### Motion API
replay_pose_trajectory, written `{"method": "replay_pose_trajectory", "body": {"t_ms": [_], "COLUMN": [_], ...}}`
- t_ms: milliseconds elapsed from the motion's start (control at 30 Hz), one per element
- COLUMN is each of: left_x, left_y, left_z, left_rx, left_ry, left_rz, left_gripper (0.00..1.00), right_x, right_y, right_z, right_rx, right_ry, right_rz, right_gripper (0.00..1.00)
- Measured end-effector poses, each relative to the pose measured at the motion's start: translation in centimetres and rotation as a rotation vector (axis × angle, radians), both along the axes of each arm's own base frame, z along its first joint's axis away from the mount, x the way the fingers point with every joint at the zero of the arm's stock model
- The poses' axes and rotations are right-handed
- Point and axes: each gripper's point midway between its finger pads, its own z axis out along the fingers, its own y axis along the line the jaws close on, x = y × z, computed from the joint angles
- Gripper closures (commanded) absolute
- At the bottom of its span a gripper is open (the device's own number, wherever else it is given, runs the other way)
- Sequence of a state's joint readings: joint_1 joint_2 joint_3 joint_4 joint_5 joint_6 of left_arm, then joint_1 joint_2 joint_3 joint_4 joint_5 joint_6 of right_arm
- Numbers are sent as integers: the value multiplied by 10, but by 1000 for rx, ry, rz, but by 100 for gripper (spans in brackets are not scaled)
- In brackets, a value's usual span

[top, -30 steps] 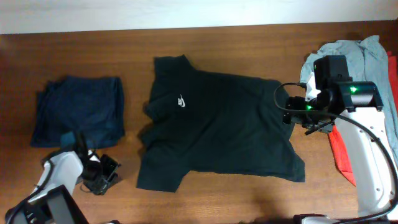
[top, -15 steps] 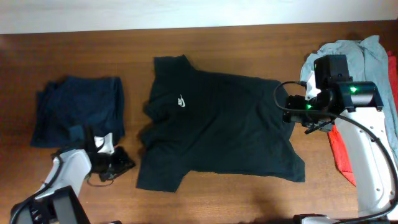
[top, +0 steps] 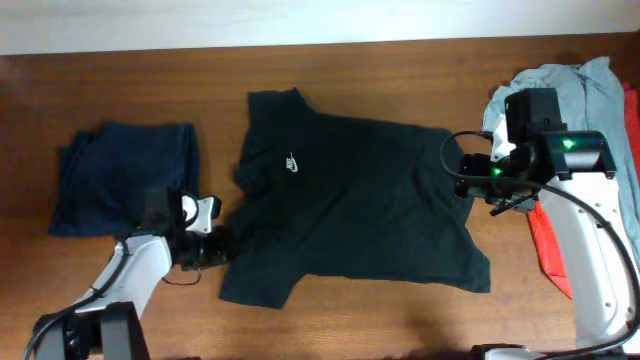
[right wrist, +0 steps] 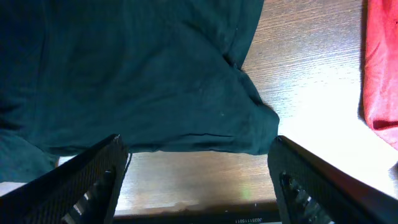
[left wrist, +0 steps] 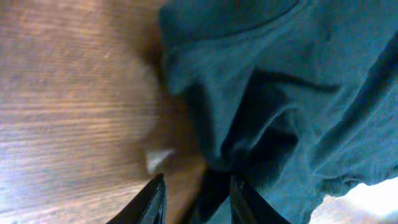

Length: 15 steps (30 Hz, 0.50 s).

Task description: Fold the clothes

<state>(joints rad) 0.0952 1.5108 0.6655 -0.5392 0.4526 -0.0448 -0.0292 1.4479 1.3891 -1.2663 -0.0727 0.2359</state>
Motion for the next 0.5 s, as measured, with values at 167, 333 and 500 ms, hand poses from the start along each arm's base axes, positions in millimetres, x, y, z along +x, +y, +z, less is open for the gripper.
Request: {"method": "replay_pose_trajectory", "body": {"t_ms": [167, 333, 500], "left_x": [-8, -18, -20], "left_y": [-5, -6, -5], "left_z": [-1, -3, -4], "left_rx": [1, 3, 7], "left_ry": [29, 72, 81], "left_rz": [-19, -29, -24], "left_gripper": [83, 99, 99], "right_x": [-1, -2, -2], "right_y": [0, 0, 0], "right_z": [0, 0, 0], "right_rx": [0, 0, 0], "right_ry": [5, 8, 8], "right_rz": [0, -1, 0], "right_gripper": [26, 26, 26]}}
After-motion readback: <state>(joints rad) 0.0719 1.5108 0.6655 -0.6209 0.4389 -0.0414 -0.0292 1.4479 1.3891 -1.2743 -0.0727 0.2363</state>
